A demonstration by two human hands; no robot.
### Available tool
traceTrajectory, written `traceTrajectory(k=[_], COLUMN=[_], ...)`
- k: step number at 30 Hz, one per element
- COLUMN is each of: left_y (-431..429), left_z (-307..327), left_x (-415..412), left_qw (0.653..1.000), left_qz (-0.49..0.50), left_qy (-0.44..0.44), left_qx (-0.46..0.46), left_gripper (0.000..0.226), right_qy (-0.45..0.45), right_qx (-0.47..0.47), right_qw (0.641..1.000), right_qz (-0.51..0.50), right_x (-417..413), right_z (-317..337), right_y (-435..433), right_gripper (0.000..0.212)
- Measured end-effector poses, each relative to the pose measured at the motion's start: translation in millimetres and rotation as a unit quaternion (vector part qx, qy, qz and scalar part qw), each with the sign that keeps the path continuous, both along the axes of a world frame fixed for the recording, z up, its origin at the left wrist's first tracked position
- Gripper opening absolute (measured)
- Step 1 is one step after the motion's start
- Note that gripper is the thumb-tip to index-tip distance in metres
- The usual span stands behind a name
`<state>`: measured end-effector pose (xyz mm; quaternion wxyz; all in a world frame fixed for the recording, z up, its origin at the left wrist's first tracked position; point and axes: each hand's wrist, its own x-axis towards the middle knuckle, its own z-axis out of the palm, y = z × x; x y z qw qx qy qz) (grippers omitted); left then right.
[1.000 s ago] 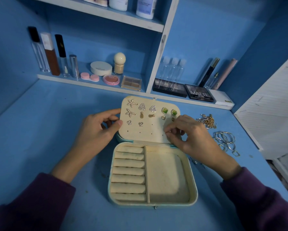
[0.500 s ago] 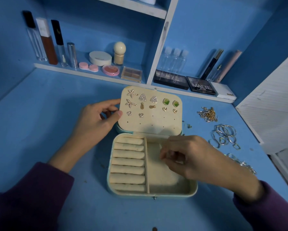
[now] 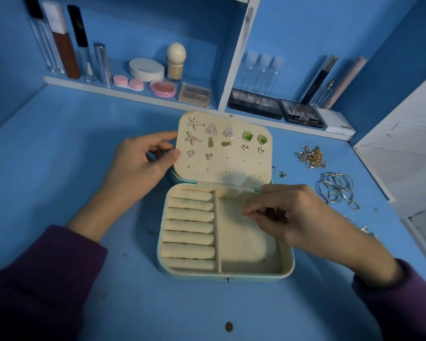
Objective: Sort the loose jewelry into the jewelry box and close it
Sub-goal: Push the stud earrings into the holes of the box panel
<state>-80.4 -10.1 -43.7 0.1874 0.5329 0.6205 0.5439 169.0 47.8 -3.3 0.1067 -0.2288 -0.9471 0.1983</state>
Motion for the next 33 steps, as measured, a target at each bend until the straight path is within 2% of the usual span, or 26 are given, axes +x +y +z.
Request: traceTrajectory(k=[5, 17, 33], left_y=[-0.4, -0.7, -0.7], left_z=[1.2, 1.5, 1.2], left_x=[0.7, 0.1, -0.1], left_qw=[1.000, 1.000, 1.000], left_qz=[0.003, -0.001, 0.000], left_qy=[-0.002, -0.005, -0.011], left_qx=[-0.005, -0.007, -0.013], left_gripper=[0.042, 0.041, 0.040], right_qy=[-0.004, -0.041, -0.033], right_qx=[-0.029, -0.030, 0.023], right_qw=[1.000, 0.999, 0.999], right_qz=[-0.003, 0.005, -0.005], right_x=[1.0, -5.5, -10.7], right_z=[1.5, 1.7, -9.6], right_y=[-0.5, -2.8, -8.5], right_gripper=[0.016, 0.020, 0.005])
